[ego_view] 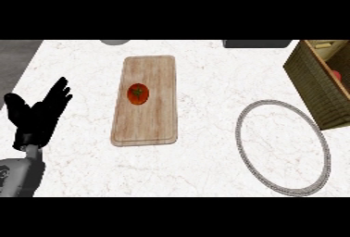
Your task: Pick the bell pepper from the placemat and place it in the basket
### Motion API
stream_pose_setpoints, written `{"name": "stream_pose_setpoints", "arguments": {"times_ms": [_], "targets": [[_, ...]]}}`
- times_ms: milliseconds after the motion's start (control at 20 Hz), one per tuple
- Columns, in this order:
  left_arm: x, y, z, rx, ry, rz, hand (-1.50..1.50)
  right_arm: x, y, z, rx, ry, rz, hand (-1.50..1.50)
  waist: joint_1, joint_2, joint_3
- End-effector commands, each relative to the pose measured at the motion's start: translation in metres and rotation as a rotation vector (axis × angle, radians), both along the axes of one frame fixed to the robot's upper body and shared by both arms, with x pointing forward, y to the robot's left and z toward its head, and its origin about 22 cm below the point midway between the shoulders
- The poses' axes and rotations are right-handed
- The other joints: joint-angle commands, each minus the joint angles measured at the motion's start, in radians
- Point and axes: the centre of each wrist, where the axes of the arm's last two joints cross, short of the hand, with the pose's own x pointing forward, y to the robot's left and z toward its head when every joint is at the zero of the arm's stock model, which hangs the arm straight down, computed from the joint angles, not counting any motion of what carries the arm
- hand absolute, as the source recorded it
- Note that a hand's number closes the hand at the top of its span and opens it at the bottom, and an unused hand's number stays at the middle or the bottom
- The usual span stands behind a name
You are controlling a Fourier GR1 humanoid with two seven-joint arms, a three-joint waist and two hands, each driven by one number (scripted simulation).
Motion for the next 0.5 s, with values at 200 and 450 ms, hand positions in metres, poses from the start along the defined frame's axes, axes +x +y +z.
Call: {"name": "stream_pose_setpoints", "arguments": {"times_ms": [200, 450], "targets": [[-0.017, 0.021, -0.012, 0.021, 0.044, 0.095, 0.0, 0.017, 0.04, -0.024, 0.134, -0.058, 0.089, -1.5, -0.084, -0.043, -0.002], [-0.027, 0.034, -0.015, 0.002, 0.054, 0.126, 0.0, 0.022, 0.061, -0.048, 0.175, -0.035, 0.169, -1.5, -0.119, -0.059, -0.002]]}}
